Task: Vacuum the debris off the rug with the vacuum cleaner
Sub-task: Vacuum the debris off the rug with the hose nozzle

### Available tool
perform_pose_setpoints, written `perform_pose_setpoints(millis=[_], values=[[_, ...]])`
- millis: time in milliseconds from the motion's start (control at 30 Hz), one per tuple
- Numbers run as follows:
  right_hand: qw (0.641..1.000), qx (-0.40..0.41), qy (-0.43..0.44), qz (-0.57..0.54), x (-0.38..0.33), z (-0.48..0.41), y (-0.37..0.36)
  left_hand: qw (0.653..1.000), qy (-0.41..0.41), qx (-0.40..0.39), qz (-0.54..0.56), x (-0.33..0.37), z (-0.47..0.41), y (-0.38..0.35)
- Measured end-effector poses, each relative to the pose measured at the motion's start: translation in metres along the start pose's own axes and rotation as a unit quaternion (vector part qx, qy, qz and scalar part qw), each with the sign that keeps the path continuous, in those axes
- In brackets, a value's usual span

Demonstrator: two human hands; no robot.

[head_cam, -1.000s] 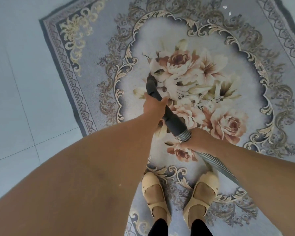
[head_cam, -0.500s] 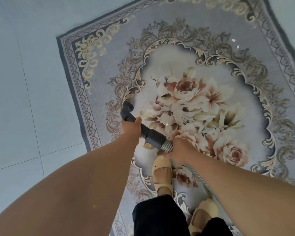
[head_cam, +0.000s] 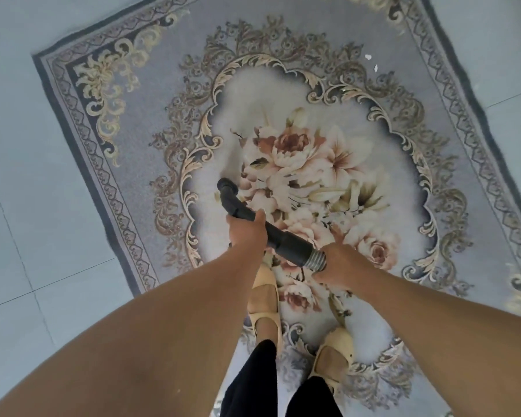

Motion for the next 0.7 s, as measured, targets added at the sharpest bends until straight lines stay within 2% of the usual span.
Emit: perform_pose_setpoints(millis=[167,400,567,700], values=[[1.000,-0.004,-0.001,0.000,0.036,0.014,-0.008,0.999,0.003,-0.023,-0.044,-0.019,0.019,-0.030],[1.000,0.005,0.003,0.028,0.090,0.045,-0.043,0.994,-0.094,-0.042,-0.040,-0.065,0.069,-0.051],[0.998,-0.042,-0.008,0.043,0.124,0.057,-0.063,0.998,-0.060,-0.031,-0.019,-0.114,0.091,-0.062],[0.999,-0.032,0.000,0.022,0.119,0.030,-0.077,0.997,-0.070,-0.018,-0.038,-0.105,0.071,-0.064]])
Point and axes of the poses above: each hand's wrist, its own z-axis away from the middle knuckle, its own y-axis out of the back of the hand, x = y × z, the point moved 6 cm from there along -z, towards the middle knuckle, and after that the axes turned 2 degrees about -x, right-handed, at the moved point
